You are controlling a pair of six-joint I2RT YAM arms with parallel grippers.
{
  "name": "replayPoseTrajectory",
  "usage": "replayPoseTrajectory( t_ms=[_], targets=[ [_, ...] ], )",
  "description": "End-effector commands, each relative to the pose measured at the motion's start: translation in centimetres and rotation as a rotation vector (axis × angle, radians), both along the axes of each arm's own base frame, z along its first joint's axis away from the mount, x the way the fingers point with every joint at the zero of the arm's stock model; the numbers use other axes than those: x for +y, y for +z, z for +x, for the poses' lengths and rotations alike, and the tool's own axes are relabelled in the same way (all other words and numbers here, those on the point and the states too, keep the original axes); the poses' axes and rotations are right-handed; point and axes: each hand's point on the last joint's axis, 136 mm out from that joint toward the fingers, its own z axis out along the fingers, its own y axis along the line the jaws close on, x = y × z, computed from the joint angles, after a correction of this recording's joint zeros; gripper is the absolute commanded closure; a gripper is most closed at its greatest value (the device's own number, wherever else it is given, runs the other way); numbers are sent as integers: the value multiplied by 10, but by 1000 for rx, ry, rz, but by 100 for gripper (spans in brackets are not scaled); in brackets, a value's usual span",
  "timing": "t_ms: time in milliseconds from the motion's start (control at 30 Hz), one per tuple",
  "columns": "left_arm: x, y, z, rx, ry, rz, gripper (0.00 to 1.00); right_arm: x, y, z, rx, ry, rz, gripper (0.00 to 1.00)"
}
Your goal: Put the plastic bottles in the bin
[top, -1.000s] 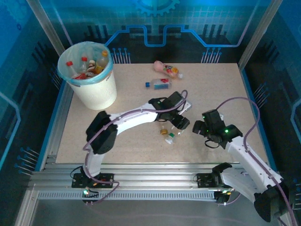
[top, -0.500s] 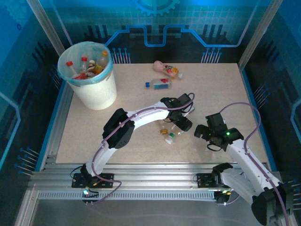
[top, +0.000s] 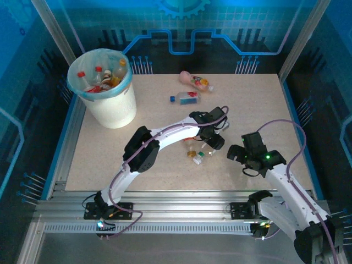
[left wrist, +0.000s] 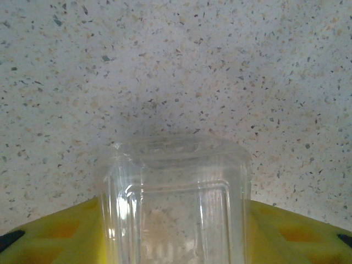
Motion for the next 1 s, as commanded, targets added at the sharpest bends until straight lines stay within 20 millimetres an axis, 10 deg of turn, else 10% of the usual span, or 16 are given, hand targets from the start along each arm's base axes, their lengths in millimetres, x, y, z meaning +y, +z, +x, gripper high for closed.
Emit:
replayPoseTrajectory(
  t_ms=[0,367,767,967],
  targets=[
    [-10,84,10,-90,7,-167,47,1,27,9,-76,6,17,2],
    [42,267,39,-400,111,-451,49,42,128,53,-323,140,127,7],
    [254,446,81,-887,512,-655,58,230,279,74,-768,701,226,8],
    [366,487,95,-1072,749,-616,59,323,312,56,-877,921,275,8]
  ],
)
